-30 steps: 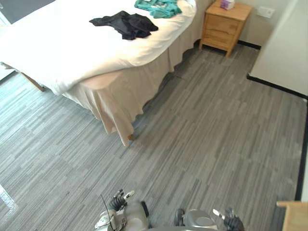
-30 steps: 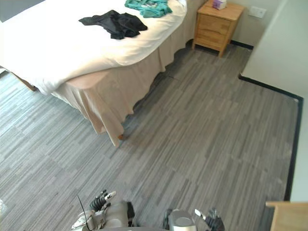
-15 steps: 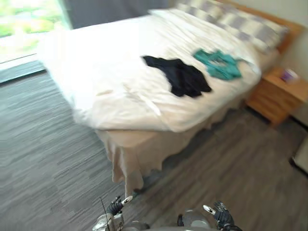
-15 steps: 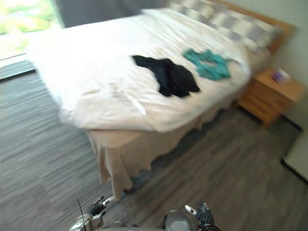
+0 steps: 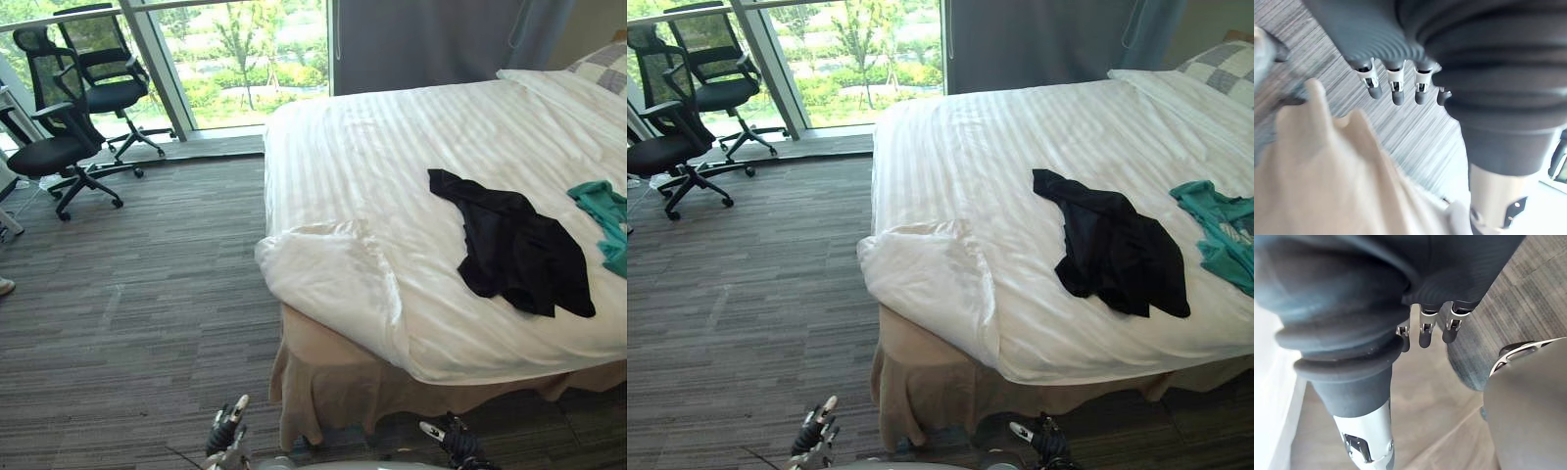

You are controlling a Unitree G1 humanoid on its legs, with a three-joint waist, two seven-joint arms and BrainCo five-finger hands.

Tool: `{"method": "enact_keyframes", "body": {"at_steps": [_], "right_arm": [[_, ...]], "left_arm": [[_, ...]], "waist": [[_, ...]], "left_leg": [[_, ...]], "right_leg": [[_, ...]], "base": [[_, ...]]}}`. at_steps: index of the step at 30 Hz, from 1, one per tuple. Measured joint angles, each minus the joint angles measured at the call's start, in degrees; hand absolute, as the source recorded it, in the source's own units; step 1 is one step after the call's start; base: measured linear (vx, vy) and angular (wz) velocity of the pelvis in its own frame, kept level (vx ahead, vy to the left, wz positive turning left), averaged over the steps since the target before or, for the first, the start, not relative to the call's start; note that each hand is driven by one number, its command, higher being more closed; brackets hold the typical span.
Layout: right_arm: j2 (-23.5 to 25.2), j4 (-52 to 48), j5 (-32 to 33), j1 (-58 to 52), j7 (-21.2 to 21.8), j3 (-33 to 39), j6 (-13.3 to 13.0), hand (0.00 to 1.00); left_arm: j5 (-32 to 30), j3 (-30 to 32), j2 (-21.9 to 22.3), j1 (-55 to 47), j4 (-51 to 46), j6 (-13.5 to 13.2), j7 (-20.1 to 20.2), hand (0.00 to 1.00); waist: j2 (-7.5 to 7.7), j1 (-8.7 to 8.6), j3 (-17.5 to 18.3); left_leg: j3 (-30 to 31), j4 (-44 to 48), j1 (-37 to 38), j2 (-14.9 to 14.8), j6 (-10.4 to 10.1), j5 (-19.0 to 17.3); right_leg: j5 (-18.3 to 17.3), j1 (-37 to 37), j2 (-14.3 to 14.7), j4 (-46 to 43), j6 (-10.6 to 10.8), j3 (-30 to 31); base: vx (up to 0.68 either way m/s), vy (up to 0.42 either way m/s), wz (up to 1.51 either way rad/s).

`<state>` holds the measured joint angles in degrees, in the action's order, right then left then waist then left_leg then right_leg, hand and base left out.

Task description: Tidy the bed and pick cloth on bed and put in laundry

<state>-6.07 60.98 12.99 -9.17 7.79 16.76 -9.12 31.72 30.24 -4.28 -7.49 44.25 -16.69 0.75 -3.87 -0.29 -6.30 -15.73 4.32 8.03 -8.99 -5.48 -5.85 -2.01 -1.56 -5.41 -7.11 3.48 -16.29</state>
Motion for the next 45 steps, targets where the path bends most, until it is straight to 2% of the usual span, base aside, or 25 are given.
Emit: {"method": "enact_keyframes", "body": {"at_steps": [1, 3, 6, 8, 10, 13, 15, 16, 18, 20, 22, 23, 24, 25, 27, 28, 30, 32, 34, 36, 37, 40, 43, 45], "right_arm": [[0.0, 0.55, 0.07, -0.25, 0.06, 0.69, -0.02, 0.0], [0.11, 0.94, 1.65, -3.07, 0.32, 1.9, -1.28, 0.0], [0.12, 0.94, 2.95, -4.74, 0.81, 3.16, -2.5, 0.0], [0.25, 0.62, 4.04, -6.17, 1.09, 3.91, -4.2, 0.0], [0.9, 0.62, 4.39, -7.06, 1.07, 5.23, -4.55, 0.0], [1.55, 0.62, 4.4, -8.01, 1.04, 5.82, -4.54, 0.0], [1.89, 0.6, 4.39, -8.31, 1.03, 6.67, -4.47, 0.0], [2.15, 0.54, 4.4, -8.39, 1.0, 7.43, -4.38, 0.0], [2.24, 0.46, 4.42, -8.71, 0.97, 7.79, -4.15, 0.0], [2.49, 0.45, 4.41, -8.99, 0.97, 7.75, -4.0, 0.0], [2.66, 0.07, 4.36, -9.03, 0.96, 7.7, -3.91, 0.0], [2.81, -0.4, 4.09, -9.09, 0.97, 7.65, -3.79, 0.0], [3.04, -1.38, 2.86, -9.53, 1.04, 7.43, -3.74, 0.0], [3.08, -1.54, 2.51, -9.57, 1.07, 7.37, -3.74, 0.0], [2.94, -2.32, 0.84, -9.72, 1.24, 6.38, -3.78, 0.0], [2.75, -2.63, 0.84, -9.69, 1.24, 5.69, -3.77, 0.0], [1.35, -4.7, 1.0, -8.58, 1.39, 3.55, -3.73, 0.0], [-0.22, -6.18, 1.14, -5.83, 1.36, 2.63, -3.52, 0.0], [-1.25, -7.15, 1.95, -1.93, 1.37, 2.36, -3.51, 0.0], [-1.39, -9.06, 3.44, 1.35, 1.37, 1.78, -3.68, 0.0], [-1.61, -10.96, 4.65, 2.31, 1.38, 0.38, -3.86, 0.0], [-1.76, -14.68, 6.28, 3.23, 2.45, -2.13, -4.1, 0.0], [-2.12, -18.11, 6.66, 4.14, 3.82, -4.08, -4.52, 0.0], [-2.65, -19.44, 6.65, 4.32, 4.54, -4.49, -4.61, 0.0]], "left_arm": [[-0.64, 1.91, -2.35, 0.53, -1.52, -0.19, -0.65, 0.0], [-3.64, 6.06, -13.96, 3.89, -5.82, -1.91, -1.82, 0.0], [-6.09, 6.13, -20.49, 7.51, -8.92, -3.32, -2.17, 0.0], [-9.11, 3.24, -24.75, 12.6, -11.48, -4.13, -2.2, 0.0], [-11.62, -1.69, -26.72, 17.09, -12.32, -4.33, -2.22, 0.0], [-16.77, -11.18, -27.63, 23.31, -15.42, -4.45, -2.4, 0.0], [-20.37, -16.46, -27.64, 26.54, -17.5, -4.3, -2.46, 0.0], [-24.22, -19.84, -27.6, 28.63, -18.41, -4.05, -2.62, 0.0], [-29.58, -24.88, -27.47, 31.0, -19.26, -3.53, -3.55, 0.0], [-36.38, -32.0, -27.39, 33.49, -19.38, -1.24, -4.08, 0.0], [-38.38, -35.29, -27.33, 33.8, -19.03, 0.92, -3.82, 0.0], [-40.21, -37.13, -27.26, 33.88, -17.86, 2.74, -3.78, 0.0], [-44.06, -39.34, -26.89, 35.37, -14.61, 5.34, -3.77, 0.0], [-44.78, -39.7, -26.79, 35.78, -13.79, 5.89, -3.78, 0.0], [-48.81, -41.63, -25.99, 38.53, -9.13, 9.29, -4.11, 0.0], [-49.57, -42.07, -25.82, 39.11, -8.29, 10.13, -4.25, 0.0], [-52.45, -43.75, -24.98, 41.36, -4.43, 13.75, -4.96, 0.0], [-53.12, -43.79, -23.66, 44.29, -0.83, 15.77, -6.2, 0.0], [-54.02, -45.04, -22.82, 48.01, 1.86, 17.11, -8.11, 0.0], [-55.0, -46.31, -22.76, 50.75, 3.28, 17.79, -10.71, 0.0], [-55.48, -46.31, -22.66, 52.53, 3.21, 18.09, -12.71, 1.0], [-58.87, -47.34, -21.91, 56.13, 2.33, 19.22, -14.88, 1.0], [-63.96, -48.51, -21.59, 56.59, 0.46, 20.77, -15.3, 1.0], [-65.22, -50.25, -21.53, 57.62, 0.21, 20.79, -15.29, 1.0]], "waist": [[0.12, -0.11, 0.07], [-0.21, -0.18, 0.06], [-0.78, -0.19, 0.28], [-1.58, -0.35, 0.83], [-2.11, -0.58, 1.0], [-2.92, -2.34, 1.0], [-2.82, -3.66, 0.87], [-2.6, -4.86, 0.72], [-2.54, -5.51, 0.64], [-2.46, -6.1, 0.27], [-2.3, -7.48, -0.12], [-2.16, -8.53, -0.44], [-2.05, -8.55, -0.92], [-2.01, -8.58, -1.06], [-1.79, -9.03, -1.84], [-1.79, -9.35, -2.17], [-2.69, -11.09, -3.9], [-3.63, -11.95, -6.79], [-3.9, -12.18, -10.57], [-3.25, -13.1, -13.5], [-2.93, -13.0, -15.07], [-2.28, -11.14, -16.3], [-1.56, -10.45, -16.7], [-1.3, -9.76, -16.86]], "left_leg": [[0.01, -0.63, 0.28, 0.1, -0.12, 0.29], [-0.23, -2.28, 1.28, 0.07, -0.48, 0.87], [-0.8, -2.7, 1.44, -0.07, -0.58, 0.93], [-2.44, -4.01, 1.65, 0.0, -1.3, 1.39], [-3.46, -4.37, 1.79, -0.02, -1.34, 1.6], [-4.71, -4.46, 2.08, -0.07, -1.4, 1.63], [-5.32, -4.83, 3.14, -0.08, -1.41, 1.63], [-5.72, -5.41, 3.83, -0.16, -1.56, 1.73], [-7.02, -5.77, 4.29, -0.24, -1.58, 1.74], [-8.28, -6.08, 4.52, -0.19, -1.58, 1.74], [-8.44, -6.12, 4.65, -0.14, -1.58, 1.74], [-8.77, -6.13, 4.66, -0.12, -1.57, 1.74], [-9.82, -6.13, 4.7, -0.08, -1.57, 1.73], [-10.03, -6.13, 4.67, -0.07, -1.57, 1.73], [-11.07, -6.08, 3.37, 0.17, -1.56, 1.74], [-11.12, -6.02, 2.78, 0.24, -1.54, 1.75], [-11.36, -5.96, -0.34, 1.1, -0.92, 2.19], [-11.82, -5.94, -3.18, 1.66, -0.25, 2.69], [-13.16, -5.94, -5.92, 2.31, 0.59, 3.48], [-14.06, -5.98, -8.68, 2.99, 0.95, 4.7], [-14.57, -5.94, -9.97, 3.11, 0.98, 5.18], [-15.83, -5.79, -12.14, 2.98, 0.92, 6.33], [-17.72, -5.41, -13.18, 2.71, 0.95, 6.31], [-18.44, -5.34, -13.29, 2.66, 1.28, 5.96]], "right_leg": [[0.52, -0.43, 0.1, 0.92, 0.28, -0.14], [1.76, -2.34, 0.77, 3.75, 0.22, -0.28], [3.19, -3.33, 1.34, 6.44, -0.1, -0.1], [5.23, -3.46, 1.94, 9.34, -0.17, 1.01], [6.38, -3.58, 2.39, 11.05, -0.4, 2.21], [7.57, -3.8, 2.94, 12.75, -0.66, 3.29], [7.66, -3.96, 3.49, 12.75, -0.77, 4.13], [7.68, -4.06, 3.78, 12.75, -0.79, 4.62], [7.9, -3.64, 4.16, 12.77, -0.93, 5.82], [8.21, -2.84, 4.36, 12.78, -1.14, 7.05], [8.4, -2.65, 4.35, 12.78, -0.87, 7.22], [8.45, -2.45, 4.37, 12.78, -0.89, 7.49], [8.81, -1.94, 4.48, 12.78, -0.8, 8.45], [8.86, -1.79, 4.49, 12.78, -0.82, 8.63], [9.22, 0.11, 4.39, 12.78, -0.99, 9.64], [9.27, 0.85, 4.3, 12.77, -1.05, 9.78], [9.73, 4.06, 3.57, 12.51, -1.28, 10.16], [9.71, 8.18, 2.75, 10.41, -1.12, 10.91], [9.75, 12.56, 2.11, 7.89, -1.0, 12.17], [9.58, 16.63, 1.38, 5.42, -0.74, 13.09], [9.49, 18.64, 1.21, 4.1, -0.62, 13.5], [8.89, 21.97, 1.04, 1.33, -0.56, 13.54], [7.16, 23.52, 0.77, -0.77, -0.71, 12.98], [6.87, 23.72, 0.47, -1.06, -1.08, 12.96]], "base": [[0.02, 0.019, 0.05], [0.0, 0.0, 0.0], [-0.01, -0.008, -0.08], [-0.03, -0.012, -0.3], [-0.03, -0.02, -0.31], [-0.02, -0.029, -0.28], [-0.02, -0.026, -0.33], [-0.02, -0.028, -0.28], [-0.03, -0.021, -0.34], [-0.02, -0.013, -0.29], [-0.01, -0.013, -0.1], [-0.03, -0.009, -0.24], [-0.04, -0.005, -0.25], [-0.06, -0.008, -0.32], [-0.07, -0.015, -0.24], [-0.07, -0.021, -0.13], [-0.07, -0.007, -0.08], [-0.08, 0.008, -0.14], [-0.1, 0.012, -0.22], [-0.09, 0.015, -0.09], [-0.04, 0.009, -0.03], [-0.04, -0.003, 0.06], [-0.04, 0.0, 0.12], [-0.04, 0.007, 0.06]]}}
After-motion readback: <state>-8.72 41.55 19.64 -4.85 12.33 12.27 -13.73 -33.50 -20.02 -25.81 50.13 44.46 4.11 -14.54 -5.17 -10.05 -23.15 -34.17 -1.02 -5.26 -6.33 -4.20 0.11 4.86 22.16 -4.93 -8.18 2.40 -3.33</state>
